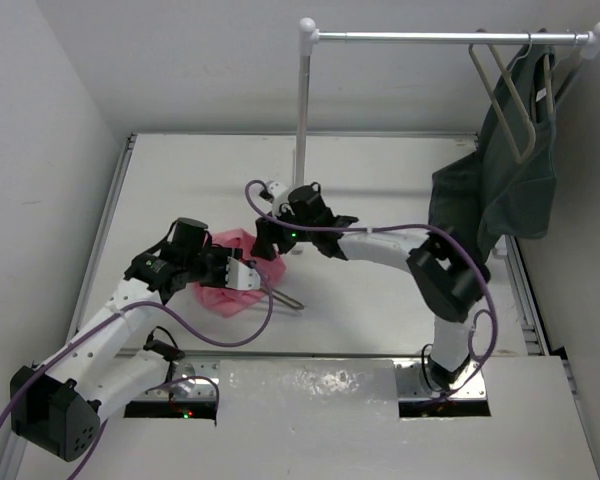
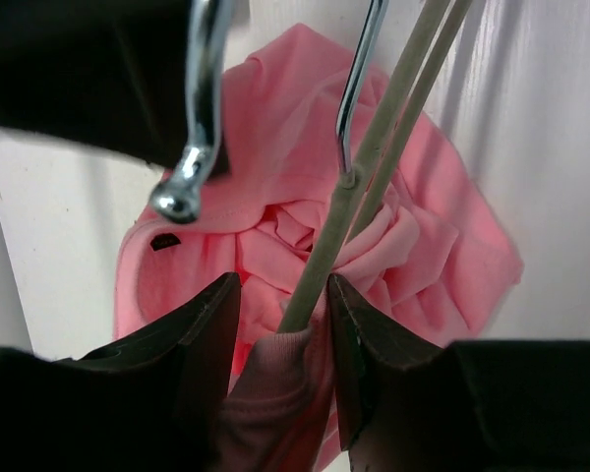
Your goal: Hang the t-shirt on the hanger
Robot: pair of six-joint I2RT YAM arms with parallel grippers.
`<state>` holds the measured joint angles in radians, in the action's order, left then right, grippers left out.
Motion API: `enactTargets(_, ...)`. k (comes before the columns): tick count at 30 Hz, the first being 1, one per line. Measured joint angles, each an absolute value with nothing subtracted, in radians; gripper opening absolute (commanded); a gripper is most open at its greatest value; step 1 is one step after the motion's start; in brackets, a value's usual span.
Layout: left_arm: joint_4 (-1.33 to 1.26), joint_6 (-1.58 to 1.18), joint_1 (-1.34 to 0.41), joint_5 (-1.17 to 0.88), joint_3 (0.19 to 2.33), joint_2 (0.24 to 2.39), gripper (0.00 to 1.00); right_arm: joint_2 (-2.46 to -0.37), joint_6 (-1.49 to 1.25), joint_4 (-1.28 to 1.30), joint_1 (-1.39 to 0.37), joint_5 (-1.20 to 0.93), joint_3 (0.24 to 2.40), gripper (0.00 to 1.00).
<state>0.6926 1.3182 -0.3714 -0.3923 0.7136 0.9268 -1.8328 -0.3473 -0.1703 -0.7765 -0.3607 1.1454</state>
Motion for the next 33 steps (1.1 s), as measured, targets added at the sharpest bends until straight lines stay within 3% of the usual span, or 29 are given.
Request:
enactTargets(13,0.691,1.337,-0.371,-0.405,0.714,0.922,0.00,-2.082,-0.548,-0.156,-0.884,-0.269,1.318,0.58)
enactTargets(16,0.691,1.336,-0.371,-0.408,0.714,0.922,0.00,-2.121,-0.558,-0.115,-0.893,-0.227,1.362,0.32)
enactTargets(17,0.692,1.336,-0.371,-0.409,0.715,0.921,0.00,-2.127,-0.564,-0.105,-0.893,-0.210,1.365,0.12)
enactTargets(19,0.701,1.337,-0.371,-0.412,0.720,0.920,0.00,-2.128,-0.576,-0.089,-0.892,-0.193,1.362,0.01)
enactTargets(25,0.743,1.329,-0.371,-0.429,0.775,0.895,0.00,-2.054,-0.628,-0.096,-0.832,-0.130,1.221,0.00)
enactTargets(33,0.747,1.248,-0.371,-0.511,0.903,0.944,0.00,-1.785,-0.686,-0.176,-0.696,-0.102,0.933,0.00)
